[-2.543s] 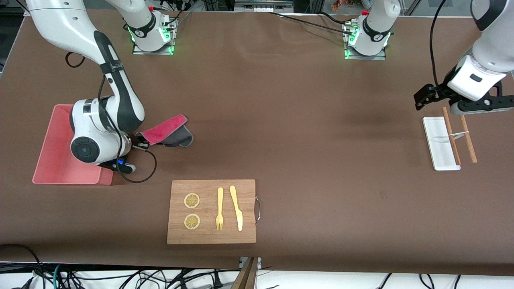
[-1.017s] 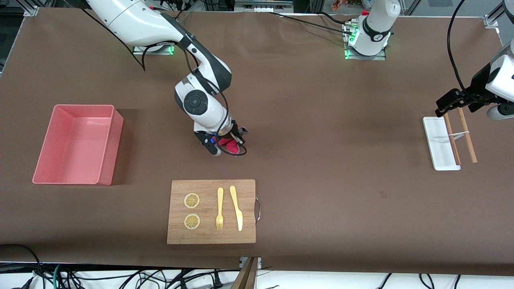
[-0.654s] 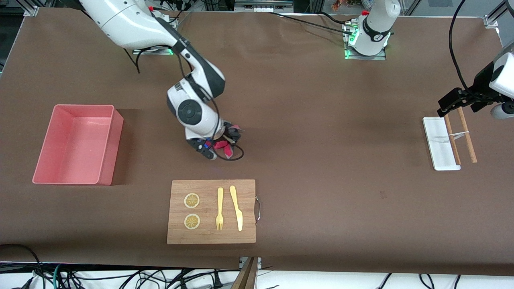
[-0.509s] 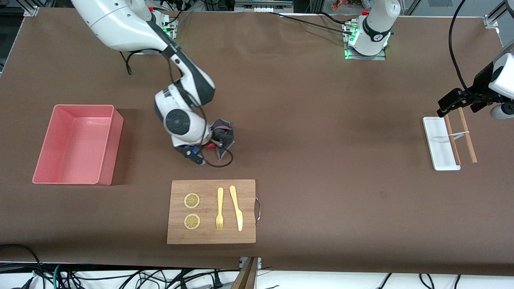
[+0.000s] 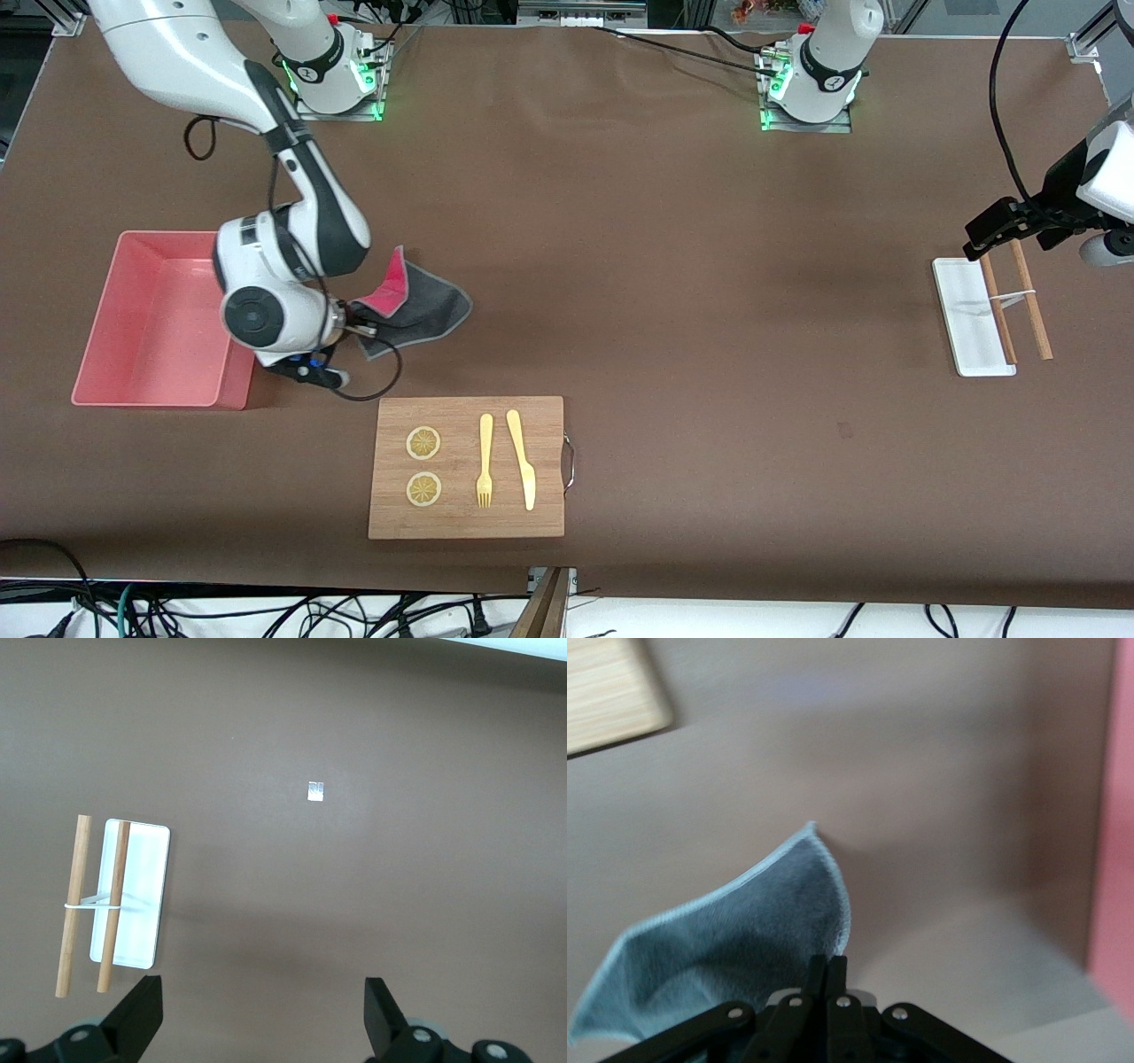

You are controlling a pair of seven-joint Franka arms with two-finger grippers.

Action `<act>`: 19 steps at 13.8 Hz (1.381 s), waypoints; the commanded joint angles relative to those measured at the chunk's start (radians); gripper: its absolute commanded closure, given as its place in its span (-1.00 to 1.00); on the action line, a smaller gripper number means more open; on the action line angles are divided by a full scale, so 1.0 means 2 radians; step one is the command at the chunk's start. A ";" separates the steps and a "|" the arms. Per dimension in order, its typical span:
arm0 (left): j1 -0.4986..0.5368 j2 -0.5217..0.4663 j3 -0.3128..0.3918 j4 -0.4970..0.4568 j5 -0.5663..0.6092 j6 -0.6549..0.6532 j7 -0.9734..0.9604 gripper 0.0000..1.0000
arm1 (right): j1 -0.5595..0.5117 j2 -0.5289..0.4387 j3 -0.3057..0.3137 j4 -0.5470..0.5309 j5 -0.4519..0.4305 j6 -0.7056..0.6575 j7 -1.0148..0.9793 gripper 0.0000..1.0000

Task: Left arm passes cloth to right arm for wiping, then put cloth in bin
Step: 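Wipe the table with the cloth held in the right gripper, then carry the cloth with the right gripper over the pink bin and release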

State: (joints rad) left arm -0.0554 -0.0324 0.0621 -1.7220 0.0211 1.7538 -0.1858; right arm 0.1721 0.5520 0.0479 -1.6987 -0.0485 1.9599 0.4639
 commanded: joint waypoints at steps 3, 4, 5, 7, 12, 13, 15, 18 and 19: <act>0.003 0.007 -0.001 0.017 -0.004 -0.012 0.009 -1.00 | -0.002 -0.056 -0.018 0.006 -0.004 -0.074 -0.056 1.00; 0.003 0.007 -0.001 0.017 -0.004 -0.012 0.009 -1.00 | -0.004 -0.073 -0.018 0.017 -0.004 -0.109 -0.058 1.00; 0.003 0.007 -0.001 0.017 -0.004 -0.012 0.009 -1.00 | -0.010 -0.089 -0.019 0.031 -0.004 -0.150 -0.072 1.00; 0.003 0.007 -0.002 0.017 -0.004 -0.012 0.009 -1.00 | -0.027 -0.113 -0.021 0.074 -0.005 -0.237 -0.121 1.00; 0.003 0.008 -0.002 0.017 -0.004 -0.012 0.009 -1.00 | -0.032 -0.126 -0.109 0.169 -0.013 -0.376 -0.296 1.00; 0.003 0.009 -0.002 0.017 -0.004 -0.012 0.009 -1.00 | -0.032 -0.128 -0.127 0.172 -0.027 -0.379 -0.328 1.00; 0.003 0.008 -0.002 0.017 -0.004 -0.012 0.009 -1.00 | -0.041 -0.122 -0.157 0.169 -0.065 -0.365 -0.403 1.00; 0.003 0.009 -0.002 0.017 -0.004 -0.012 0.009 -1.00 | -0.049 -0.113 -0.182 0.129 -0.069 -0.296 -0.438 1.00; 0.003 0.008 -0.002 0.017 -0.004 -0.012 0.009 -1.00 | -0.054 -0.113 -0.182 0.111 -0.068 -0.275 -0.438 1.00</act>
State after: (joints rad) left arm -0.0552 -0.0302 0.0621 -1.7203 0.0211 1.7526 -0.1858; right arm 0.0719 0.3217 -0.3136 -1.4194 -0.1658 1.3489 -0.3896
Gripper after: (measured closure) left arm 0.000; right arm 1.000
